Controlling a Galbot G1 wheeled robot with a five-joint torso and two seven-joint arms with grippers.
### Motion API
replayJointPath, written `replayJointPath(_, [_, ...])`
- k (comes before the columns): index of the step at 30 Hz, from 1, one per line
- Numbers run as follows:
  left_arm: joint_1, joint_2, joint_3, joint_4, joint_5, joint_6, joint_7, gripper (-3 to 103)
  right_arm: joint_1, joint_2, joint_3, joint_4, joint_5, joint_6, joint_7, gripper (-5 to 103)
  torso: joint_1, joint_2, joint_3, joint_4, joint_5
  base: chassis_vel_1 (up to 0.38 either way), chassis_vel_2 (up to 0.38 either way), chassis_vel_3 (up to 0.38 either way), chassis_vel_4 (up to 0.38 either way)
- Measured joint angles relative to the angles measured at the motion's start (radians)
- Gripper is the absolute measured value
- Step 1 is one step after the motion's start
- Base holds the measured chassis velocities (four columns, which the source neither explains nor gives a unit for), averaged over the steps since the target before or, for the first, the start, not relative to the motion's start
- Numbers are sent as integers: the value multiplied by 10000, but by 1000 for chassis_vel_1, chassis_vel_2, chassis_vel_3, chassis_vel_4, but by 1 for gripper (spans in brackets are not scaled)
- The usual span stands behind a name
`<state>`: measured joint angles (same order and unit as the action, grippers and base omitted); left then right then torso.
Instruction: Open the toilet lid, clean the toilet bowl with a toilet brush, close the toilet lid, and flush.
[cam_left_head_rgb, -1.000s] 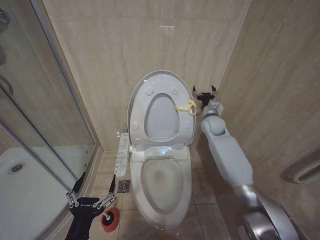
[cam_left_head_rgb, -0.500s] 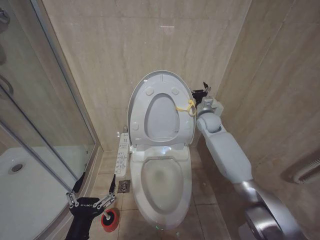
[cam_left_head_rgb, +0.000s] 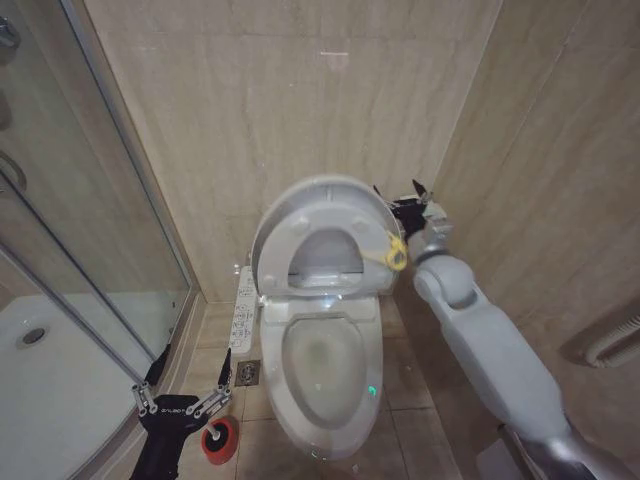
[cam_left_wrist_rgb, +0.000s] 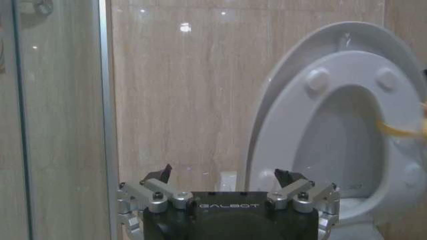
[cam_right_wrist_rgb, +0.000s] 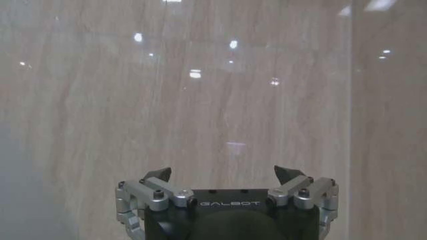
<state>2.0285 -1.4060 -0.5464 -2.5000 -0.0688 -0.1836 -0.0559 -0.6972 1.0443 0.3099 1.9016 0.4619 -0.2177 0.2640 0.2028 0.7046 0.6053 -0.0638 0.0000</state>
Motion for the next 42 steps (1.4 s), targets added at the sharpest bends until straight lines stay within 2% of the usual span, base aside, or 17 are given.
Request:
replayJointPath(3, [0,1,0,0,0,0,1,100,-755,-183,382,643,251,-93,70,100,0,0,0,-3,-1,0,0,0,0])
replayJointPath(5, [0,-1,0,0,0,0,0,100,-2108,-332,1083,1535,547,-182,192,100,0,0,0,-5,2,0,0,0,0])
replayJointPath(8, [0,0,0,0,0,0,0,100,-2974,-320,1455,2061,609,-200,243,100,-1,0,0,-7,1,0,0,0,0])
replayJointPath(11, [0,-1,0,0,0,0,0,100,-4144,-56,1930,2891,670,-230,336,100,-1,0,0,2,0,0,0,0,0])
replayJointPath(22, [0,0,0,0,0,0,0,100,-6801,779,2789,4294,700,-195,296,100,-1,1,0,-3,-1,0,0,0,0])
replayJointPath(29, [0,0,0,0,0,0,0,100,-8376,1648,3321,4929,44,221,-317,100,0,0,1,-2,-2,0,0,0,0])
replayJointPath(34, [0,0,0,-1,0,0,0,100,-9714,2439,3421,5235,-847,753,-781,100,0,0,1,-4,-1,0,0,0,0])
replayJointPath(42, [0,0,0,0,0,0,0,100,-10280,3091,3317,5399,-1569,1090,-1074,100,0,0,1,-2,-2,0,0,0,0])
